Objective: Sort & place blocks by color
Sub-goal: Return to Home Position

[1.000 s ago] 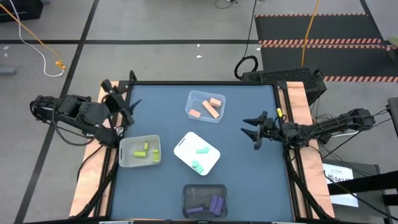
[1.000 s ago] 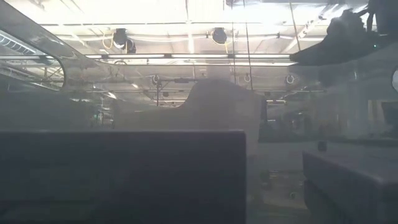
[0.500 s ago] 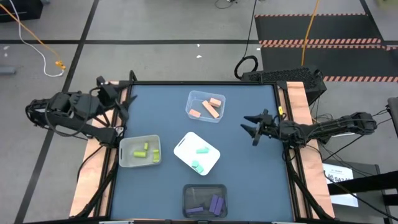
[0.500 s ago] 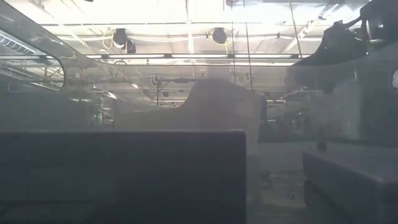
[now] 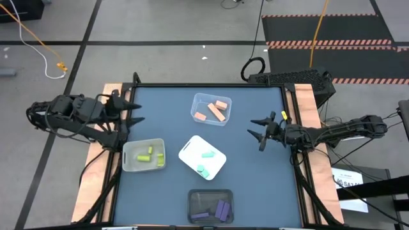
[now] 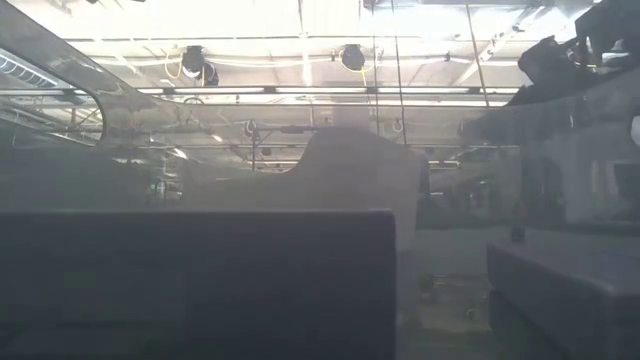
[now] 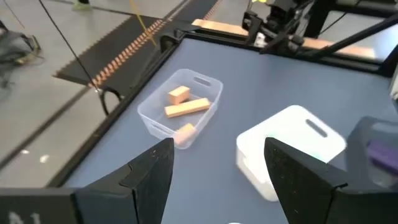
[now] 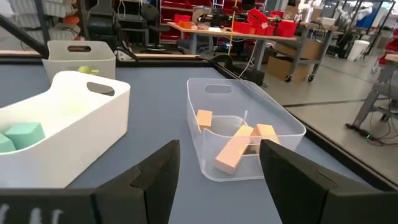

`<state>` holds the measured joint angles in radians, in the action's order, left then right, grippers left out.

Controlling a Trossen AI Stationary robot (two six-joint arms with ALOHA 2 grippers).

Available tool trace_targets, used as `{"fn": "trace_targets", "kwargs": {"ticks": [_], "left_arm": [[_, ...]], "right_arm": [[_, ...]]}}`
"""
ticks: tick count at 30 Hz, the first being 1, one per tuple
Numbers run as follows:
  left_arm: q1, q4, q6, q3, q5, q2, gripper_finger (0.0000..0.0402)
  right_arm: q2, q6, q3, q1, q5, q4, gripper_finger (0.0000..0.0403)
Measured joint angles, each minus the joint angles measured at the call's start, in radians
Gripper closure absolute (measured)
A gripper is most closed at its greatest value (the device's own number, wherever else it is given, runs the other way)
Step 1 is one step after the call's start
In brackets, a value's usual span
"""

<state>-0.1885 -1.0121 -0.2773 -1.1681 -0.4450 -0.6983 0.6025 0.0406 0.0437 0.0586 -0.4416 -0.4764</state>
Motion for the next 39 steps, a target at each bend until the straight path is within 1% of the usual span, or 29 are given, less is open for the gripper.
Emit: {"fn": "trace_targets", "kwargs": {"ticks": [3, 5, 10, 17, 23, 30, 33, 39], "left_arm": [[-0.021, 0.035, -0.049, 0.031, 0.001, 0.003, 0.0151], [-0.039, 0.106, -0.057, 0.075, 0.001, 0.006, 0.0151], [-0.073, 0.322, -0.008, 0.219, 0.004, 0.005, 0.0151], [-0.076, 0.538, 0.009, 0.381, 0.009, 0.014, 0.0151], [-0.076, 0.82, 0.013, 0.571, 0.078, 0.013, 0.0151], [-0.076, 1.12, 0.013, 0.779, 0.082, 0.012, 0.0151], [-0.076, 1.207, 0.012, 0.846, 0.082, 0.013, 0.0151], [-0.076, 1.309, 0.012, 0.942, 0.082, 0.013, 0.0151]], "right_arm": [[0.0, 0.026, 0.0, 0.0, 0.0, -0.001, 0.019], [0.0, 0.03, 0.0, 0.0, -0.001, -0.003, 0.019], [0.0, 0.032, 0.0, 0.0, -0.001, -0.005, 0.019], [0.0, 0.032, 0.0, 0.0, -0.002, -0.005, 0.019], [0.0, 0.032, 0.0, 0.0, -0.002, -0.007, 0.019], [0.0, 0.032, -0.001, 0.0, -0.003, -0.012, 0.019], [0.0, 0.032, -0.001, 0.0, -0.003, -0.012, 0.019], [0.0, 0.031, -0.001, 0.0, -0.003, -0.012, 0.019]]}}
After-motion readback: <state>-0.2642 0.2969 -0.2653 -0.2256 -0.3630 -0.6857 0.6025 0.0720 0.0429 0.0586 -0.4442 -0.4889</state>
